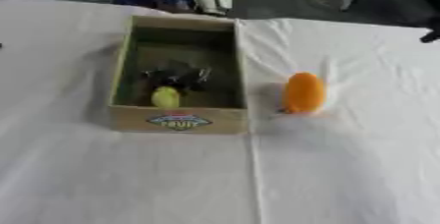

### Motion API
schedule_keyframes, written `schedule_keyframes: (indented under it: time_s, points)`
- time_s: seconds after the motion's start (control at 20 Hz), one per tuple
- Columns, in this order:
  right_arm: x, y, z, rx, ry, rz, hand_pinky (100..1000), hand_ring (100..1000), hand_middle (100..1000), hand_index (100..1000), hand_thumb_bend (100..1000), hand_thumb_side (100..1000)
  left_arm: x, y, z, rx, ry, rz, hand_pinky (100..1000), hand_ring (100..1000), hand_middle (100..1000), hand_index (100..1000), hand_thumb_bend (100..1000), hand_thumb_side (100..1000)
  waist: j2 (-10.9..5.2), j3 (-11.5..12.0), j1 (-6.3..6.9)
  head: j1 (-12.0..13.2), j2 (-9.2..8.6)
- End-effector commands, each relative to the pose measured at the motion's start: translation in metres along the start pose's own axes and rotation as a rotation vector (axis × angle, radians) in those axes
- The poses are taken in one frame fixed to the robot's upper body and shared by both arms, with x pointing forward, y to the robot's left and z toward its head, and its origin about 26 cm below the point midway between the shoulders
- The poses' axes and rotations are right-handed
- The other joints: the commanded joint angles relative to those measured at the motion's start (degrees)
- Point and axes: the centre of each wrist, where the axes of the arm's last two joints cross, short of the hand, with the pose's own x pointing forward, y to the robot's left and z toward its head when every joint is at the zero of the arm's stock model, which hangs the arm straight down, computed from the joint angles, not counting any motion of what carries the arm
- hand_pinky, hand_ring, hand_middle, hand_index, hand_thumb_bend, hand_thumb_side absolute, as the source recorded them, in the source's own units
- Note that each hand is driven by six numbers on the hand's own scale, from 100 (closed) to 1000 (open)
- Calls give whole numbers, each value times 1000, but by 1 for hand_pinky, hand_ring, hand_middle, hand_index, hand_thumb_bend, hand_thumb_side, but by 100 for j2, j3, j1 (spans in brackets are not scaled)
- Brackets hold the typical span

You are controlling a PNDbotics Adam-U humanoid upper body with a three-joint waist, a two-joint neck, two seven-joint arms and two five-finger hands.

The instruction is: Pick up objects on the table and place them in the box.

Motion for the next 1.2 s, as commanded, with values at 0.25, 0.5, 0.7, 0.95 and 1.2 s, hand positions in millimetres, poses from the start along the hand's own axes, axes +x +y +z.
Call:
schedule_keyframes:
  time_s: [0.25,0.5,0.7,0.95,1.2]
  points:
    - [-5,-13,-17,475,-129,261,703,844,726,877,354,200,0,-6,6,17,4,-8,735,741,712,829,100,286,-92,75,18,-123,40]
    - [-19,-2,-27,525,-89,267,704,846,727,875,359,219,-1,-13,7,5,15,11,733,738,708,829,100,309,-75,143,22,-185,56]
    - [-31,8,-32,557,-55,264,704,847,725,875,349,233,-2,-17,7,-9,17,26,731,733,702,829,100,325,-75,174,23,-215,48]
    - [-42,18,-35,579,-22,254,705,849,724,874,332,256,-2,-21,7,-20,25,42,729,727,696,830,100,342,-70,195,27,-256,58]
    - [-53,30,-38,612,13,245,705,850,725,878,323,284,-3,-23,7,-23,28,51,727,722,692,830,100,343,-55,228,37,-276,43]
